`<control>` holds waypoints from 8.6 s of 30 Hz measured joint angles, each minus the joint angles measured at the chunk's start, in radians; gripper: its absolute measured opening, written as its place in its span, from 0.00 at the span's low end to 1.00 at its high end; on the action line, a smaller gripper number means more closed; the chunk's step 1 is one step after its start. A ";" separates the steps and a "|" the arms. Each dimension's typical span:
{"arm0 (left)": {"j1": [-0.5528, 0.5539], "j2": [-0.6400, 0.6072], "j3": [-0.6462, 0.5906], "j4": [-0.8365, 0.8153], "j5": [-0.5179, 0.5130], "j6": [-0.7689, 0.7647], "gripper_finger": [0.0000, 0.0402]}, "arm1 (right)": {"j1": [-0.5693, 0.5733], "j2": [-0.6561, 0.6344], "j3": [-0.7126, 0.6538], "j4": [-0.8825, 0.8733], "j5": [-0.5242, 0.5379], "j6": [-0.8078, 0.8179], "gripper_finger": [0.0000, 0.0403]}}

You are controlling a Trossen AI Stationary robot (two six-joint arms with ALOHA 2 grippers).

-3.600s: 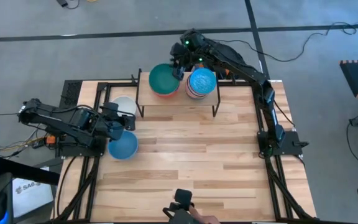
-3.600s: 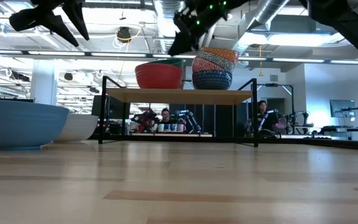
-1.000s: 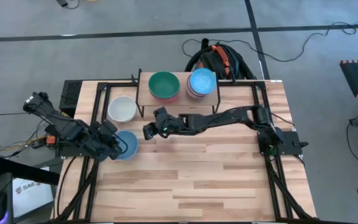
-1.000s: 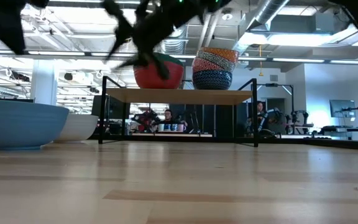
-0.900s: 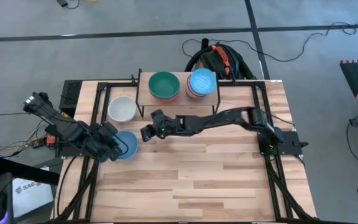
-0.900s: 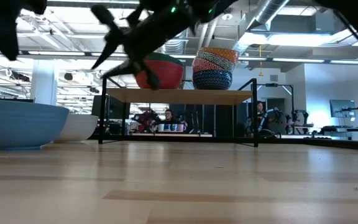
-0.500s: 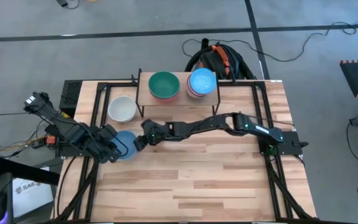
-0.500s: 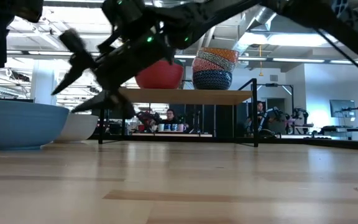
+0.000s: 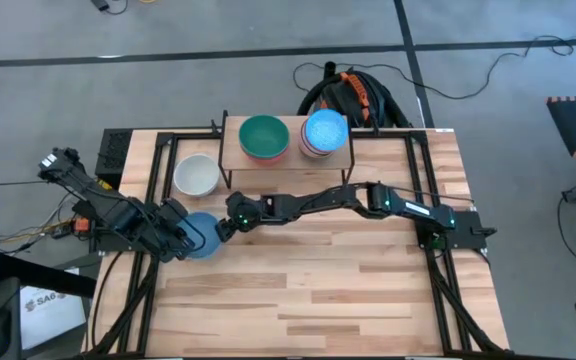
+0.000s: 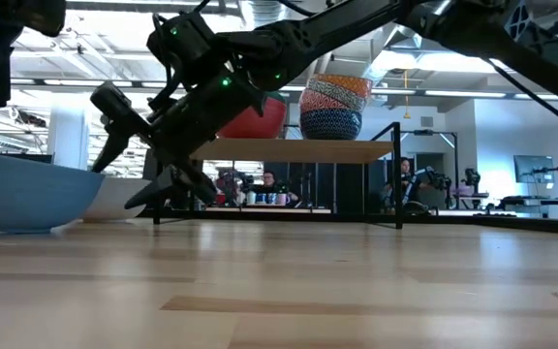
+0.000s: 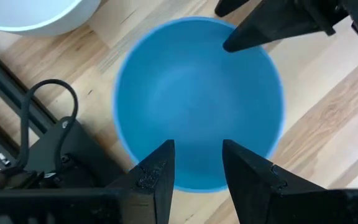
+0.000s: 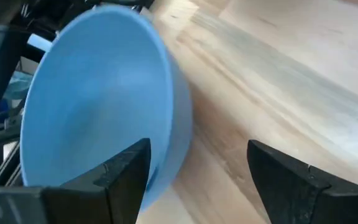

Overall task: Place and stack bowls onto a shelf
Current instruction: Stack the blue bowl on top of the green bowl on the shelf, then stack the white bowl on top of the blue bowl on the shelf

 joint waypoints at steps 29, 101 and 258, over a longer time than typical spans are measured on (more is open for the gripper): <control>0.000 0.000 0.000 -0.004 -0.018 -0.071 0.30 | 0.012 -0.003 0.000 -0.096 -0.061 -0.080 0.07; 0.396 0.000 0.254 0.947 -0.713 1.161 0.40 | -0.127 -0.613 0.009 -0.378 0.831 -1.203 0.08; 0.260 -0.040 0.065 0.332 -0.517 0.335 0.40 | -0.217 -0.438 0.103 -0.188 -0.438 -0.862 0.18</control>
